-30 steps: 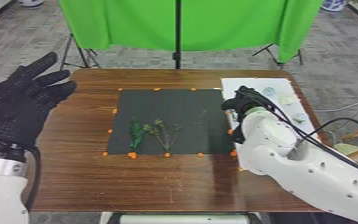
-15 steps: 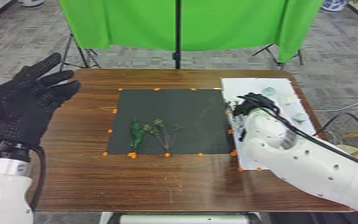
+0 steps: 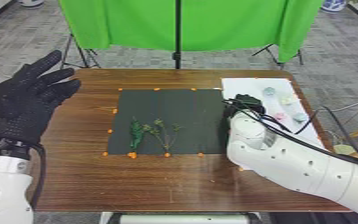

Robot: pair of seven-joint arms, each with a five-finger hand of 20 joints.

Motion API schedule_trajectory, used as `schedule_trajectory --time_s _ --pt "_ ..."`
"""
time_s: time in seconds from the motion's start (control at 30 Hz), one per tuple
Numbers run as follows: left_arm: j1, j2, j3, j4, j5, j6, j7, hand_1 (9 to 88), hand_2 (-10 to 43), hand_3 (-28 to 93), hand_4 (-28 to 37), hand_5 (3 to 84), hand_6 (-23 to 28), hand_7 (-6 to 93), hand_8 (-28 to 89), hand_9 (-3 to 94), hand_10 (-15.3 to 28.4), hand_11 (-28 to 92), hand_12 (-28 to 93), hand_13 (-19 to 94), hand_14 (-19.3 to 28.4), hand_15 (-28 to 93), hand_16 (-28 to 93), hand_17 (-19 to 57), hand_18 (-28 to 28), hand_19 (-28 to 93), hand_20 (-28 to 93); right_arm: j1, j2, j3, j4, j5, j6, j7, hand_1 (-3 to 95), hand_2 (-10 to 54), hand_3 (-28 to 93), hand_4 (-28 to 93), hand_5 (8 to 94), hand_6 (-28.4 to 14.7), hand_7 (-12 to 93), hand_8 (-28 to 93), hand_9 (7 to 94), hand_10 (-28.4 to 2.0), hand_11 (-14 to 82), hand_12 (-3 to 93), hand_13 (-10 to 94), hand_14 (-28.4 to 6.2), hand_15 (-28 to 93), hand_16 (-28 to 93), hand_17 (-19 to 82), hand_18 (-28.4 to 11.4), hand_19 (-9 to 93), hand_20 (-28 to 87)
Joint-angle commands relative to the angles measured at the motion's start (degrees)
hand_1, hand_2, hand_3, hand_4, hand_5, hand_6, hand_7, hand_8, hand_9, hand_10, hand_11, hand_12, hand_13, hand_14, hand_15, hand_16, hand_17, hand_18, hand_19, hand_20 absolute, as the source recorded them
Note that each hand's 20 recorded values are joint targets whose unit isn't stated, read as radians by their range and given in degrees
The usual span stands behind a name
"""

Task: Arrange flowers

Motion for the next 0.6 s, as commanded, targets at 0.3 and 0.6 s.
schedule_trajectory --time_s 0.3,0.6 --pt "0.3 -0.15 0.24 0.37 -0.17 -0.77 0.63 21.1 8.4 78 -26.6 36.7 9.8 13.9 -9 33.5 21.4 32 12 26 28.4 61 -12 -5.4 26.1 63 26 2.3 0.3 -5.8 4.4 -4.1 6.4 -1.6 52.7 -9.5 66 -28 83.8 -0.5 20 6 92.8 -9.4 26.2 18.6 92 -5.2 44 21 56 -17.0 93 -6" --pt "0.5 -0.61 0.38 0.23 -0.11 -0.42 0.26 21.0 8.5 78 -26.6 36.8 9.9 14.0 -9 33.5 21.4 32 12 26 28.4 61 -12 -5.4 26.1 63 26 3.6 2.1 -6.0 4.5 -6.8 11.0 -2.3 54.7 -9.5 69 -28 87.4 -0.9 21 8 93.7 -8.8 27.7 20.5 94 -4.1 44 22 53 -18.3 93 5"
